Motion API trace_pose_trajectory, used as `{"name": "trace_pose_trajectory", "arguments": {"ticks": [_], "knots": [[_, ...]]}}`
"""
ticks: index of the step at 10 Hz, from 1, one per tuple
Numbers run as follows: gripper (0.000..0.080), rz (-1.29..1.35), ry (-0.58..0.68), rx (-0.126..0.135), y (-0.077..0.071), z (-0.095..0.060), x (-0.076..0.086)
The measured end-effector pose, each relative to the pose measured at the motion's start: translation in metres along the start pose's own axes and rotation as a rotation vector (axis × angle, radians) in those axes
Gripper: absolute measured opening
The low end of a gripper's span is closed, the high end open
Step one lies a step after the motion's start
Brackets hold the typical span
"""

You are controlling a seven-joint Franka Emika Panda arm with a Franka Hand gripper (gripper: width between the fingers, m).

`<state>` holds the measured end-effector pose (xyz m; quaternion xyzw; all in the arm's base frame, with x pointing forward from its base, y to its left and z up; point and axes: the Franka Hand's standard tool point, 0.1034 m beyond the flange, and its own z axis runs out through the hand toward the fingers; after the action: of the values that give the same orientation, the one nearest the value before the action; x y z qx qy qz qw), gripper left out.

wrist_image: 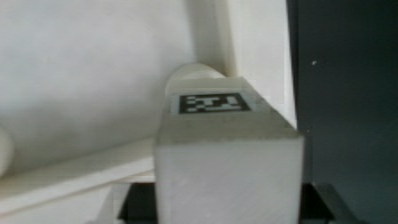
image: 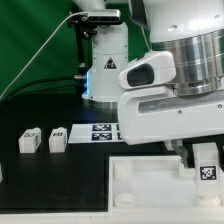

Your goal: Assemble one leg

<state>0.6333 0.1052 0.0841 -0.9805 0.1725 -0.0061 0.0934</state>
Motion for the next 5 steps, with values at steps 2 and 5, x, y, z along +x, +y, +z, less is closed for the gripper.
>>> {"name": "trace_pose_trajectory", "arguments": {"ticks": [2, 5], "knots": [[0.0293, 0.285, 0.007, 0.021, 0.0056, 0.0017, 0.003], [0.0294, 0.829, 0.008, 0.052, 0.011, 0.0024, -0.0024]]}}
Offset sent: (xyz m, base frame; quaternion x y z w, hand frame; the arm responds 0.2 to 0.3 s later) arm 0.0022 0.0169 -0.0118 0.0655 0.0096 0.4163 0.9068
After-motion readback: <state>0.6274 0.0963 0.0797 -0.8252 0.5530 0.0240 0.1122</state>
